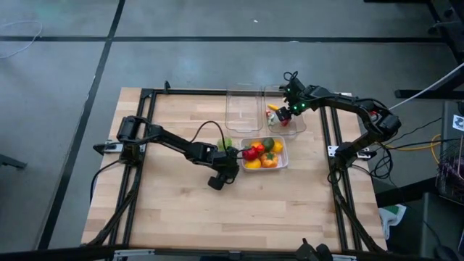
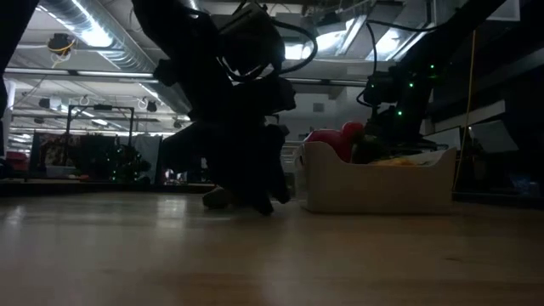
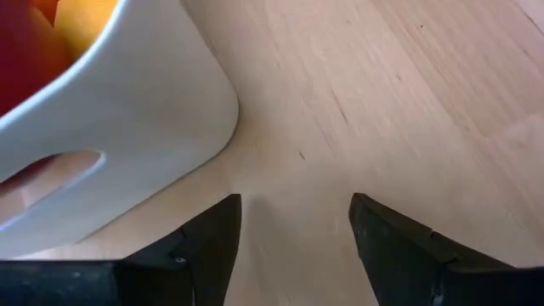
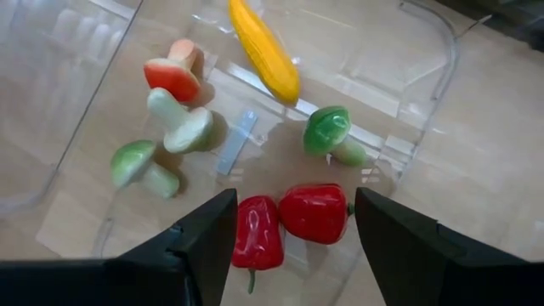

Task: Sort produce into baskets
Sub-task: Put the green bell pepper into the right transparent bin

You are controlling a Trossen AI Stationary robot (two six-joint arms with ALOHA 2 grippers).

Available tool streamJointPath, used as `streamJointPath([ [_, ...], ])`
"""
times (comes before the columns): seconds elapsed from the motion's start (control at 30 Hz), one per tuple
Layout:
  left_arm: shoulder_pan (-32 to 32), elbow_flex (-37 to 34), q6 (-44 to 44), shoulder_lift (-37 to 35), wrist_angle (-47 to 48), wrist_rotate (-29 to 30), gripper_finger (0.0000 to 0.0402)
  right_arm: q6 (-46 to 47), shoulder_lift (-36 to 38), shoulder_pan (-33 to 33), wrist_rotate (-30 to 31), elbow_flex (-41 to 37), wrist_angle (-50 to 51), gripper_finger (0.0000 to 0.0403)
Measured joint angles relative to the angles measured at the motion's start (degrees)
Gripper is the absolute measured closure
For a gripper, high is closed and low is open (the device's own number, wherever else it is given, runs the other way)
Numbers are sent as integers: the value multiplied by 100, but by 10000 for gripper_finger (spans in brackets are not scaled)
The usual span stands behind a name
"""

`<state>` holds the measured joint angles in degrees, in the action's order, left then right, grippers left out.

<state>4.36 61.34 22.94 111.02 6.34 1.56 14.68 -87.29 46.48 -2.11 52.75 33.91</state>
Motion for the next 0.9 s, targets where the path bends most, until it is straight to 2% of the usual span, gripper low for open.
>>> streamJointPath([
  [0.23,0,189,-383,-112,430,46,180,2,0,0,-45,0,11,166],
  [0.67,0,369,-1355,-828,2324,83,180,0,0,0,-46,2,22,166],
  [0.9,-36,372,-1950,-843,2920,282,180,0,0,0,-87,2,22,166],
])
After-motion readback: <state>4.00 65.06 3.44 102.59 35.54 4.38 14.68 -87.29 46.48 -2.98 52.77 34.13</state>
